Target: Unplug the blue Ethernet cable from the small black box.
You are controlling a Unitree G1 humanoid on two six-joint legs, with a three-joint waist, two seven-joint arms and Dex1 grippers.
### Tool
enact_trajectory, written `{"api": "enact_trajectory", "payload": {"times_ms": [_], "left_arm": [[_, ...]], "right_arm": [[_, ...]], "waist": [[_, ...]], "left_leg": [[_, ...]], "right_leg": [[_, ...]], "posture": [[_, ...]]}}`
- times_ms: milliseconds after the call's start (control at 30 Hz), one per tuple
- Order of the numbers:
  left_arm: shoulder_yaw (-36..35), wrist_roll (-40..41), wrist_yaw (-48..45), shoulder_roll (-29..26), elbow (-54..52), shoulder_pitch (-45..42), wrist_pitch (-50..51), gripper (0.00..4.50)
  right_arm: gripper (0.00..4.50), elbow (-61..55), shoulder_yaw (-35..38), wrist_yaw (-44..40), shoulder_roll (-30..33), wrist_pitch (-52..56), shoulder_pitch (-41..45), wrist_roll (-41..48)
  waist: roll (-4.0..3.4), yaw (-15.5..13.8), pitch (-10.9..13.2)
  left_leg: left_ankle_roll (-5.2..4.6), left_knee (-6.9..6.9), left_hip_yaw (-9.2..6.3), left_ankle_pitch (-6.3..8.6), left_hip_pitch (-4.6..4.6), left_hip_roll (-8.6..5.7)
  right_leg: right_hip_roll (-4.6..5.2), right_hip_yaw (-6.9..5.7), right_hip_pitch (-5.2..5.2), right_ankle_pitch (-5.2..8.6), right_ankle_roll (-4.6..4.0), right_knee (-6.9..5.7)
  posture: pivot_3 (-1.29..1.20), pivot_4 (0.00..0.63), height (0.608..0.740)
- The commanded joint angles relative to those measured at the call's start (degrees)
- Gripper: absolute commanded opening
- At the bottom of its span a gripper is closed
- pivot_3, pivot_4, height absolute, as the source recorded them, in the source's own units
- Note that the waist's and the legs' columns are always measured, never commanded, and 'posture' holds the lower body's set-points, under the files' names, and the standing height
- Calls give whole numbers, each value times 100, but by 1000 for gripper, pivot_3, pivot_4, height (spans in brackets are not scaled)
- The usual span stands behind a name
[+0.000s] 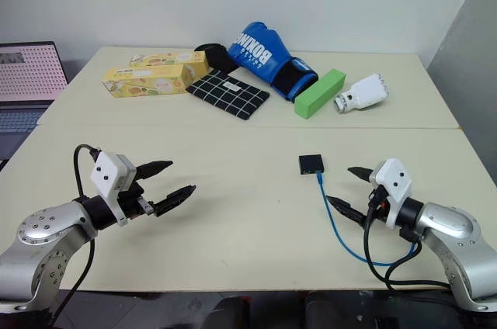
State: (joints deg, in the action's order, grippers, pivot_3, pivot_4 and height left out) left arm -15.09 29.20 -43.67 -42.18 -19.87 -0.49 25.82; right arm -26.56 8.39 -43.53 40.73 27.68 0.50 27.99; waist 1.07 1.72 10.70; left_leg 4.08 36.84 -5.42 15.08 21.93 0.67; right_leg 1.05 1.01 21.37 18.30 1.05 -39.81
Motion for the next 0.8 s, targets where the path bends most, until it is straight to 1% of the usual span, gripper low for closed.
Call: {"api": "enact_trajectory", "payload": {"times_ms": [33, 367, 500, 600, 667, 700, 800], "left_arm": [[-120, 125, -109, 14, -216, -3, -91, 4500], [-80, 64, -37, 90, -331, 106, -56, 4500], [-100, 153, 32, 156, -427, 58, 42, 4500], [-60, 280, 92, 119, -565, 1, 322, 4500], [-31, 417, 100, 102, -562, -95, 557, 4500], [-6, 491, 25, 64, -534, -144, 659, 4500], [87, 604, -308, -6, -471, -261, 669, 4500]], "right_arm": [[4483, -127, 202, 33, 1, -2, 34, 99], [4483, -125, 154, 49, 47, 68, 109, 79], [4483, -136, 39, 105, -6, 61, 108, -1], [4483, -167, -151, 327, -156, 124, 97, -114], [4483, -110, -327, 724, -413, 283, 154, -253], [4483, -63, -427, 961, -560, 338, 188, -385], [4483, -123, -849, 1261, -896, 381, 157, -672]], "waist": [[0, 0, 0], [0, -3, 0], [1, -4, 0], [0, -2, 0], [1, -1, 0], [1, 0, 0], [0, -1, 0]], "left_leg": [[0, 0, 0, 0, 0, 0], [0, 0, -1, 0, 0, 0], [0, 1, -2, 0, 1, 0], [0, 0, -3, 0, 2, 0], [0, 0, -2, 0, 1, 0], [0, 0, -3, 0, 1, 0], [1, 0, -4, -1, 1, -1]], "right_leg": [[0, 0, 0, 0, 0, 0], [0, 0, 0, 0, 0, 1], [0, 1, 0, 0, 0, 1], [0, 2, -1, 0, 0, 1], [0, 2, 0, 0, 0, 0], [0, 2, 0, 0, 0, 0], [-1, 2, 1, 0, 0, -4]], "posture": [[0, 150, 740], [0, 150, 740], [0, 150, 740], [0, 150, 740], [0, 150, 740], [0, 150, 740], [0, 150, 740]]}}
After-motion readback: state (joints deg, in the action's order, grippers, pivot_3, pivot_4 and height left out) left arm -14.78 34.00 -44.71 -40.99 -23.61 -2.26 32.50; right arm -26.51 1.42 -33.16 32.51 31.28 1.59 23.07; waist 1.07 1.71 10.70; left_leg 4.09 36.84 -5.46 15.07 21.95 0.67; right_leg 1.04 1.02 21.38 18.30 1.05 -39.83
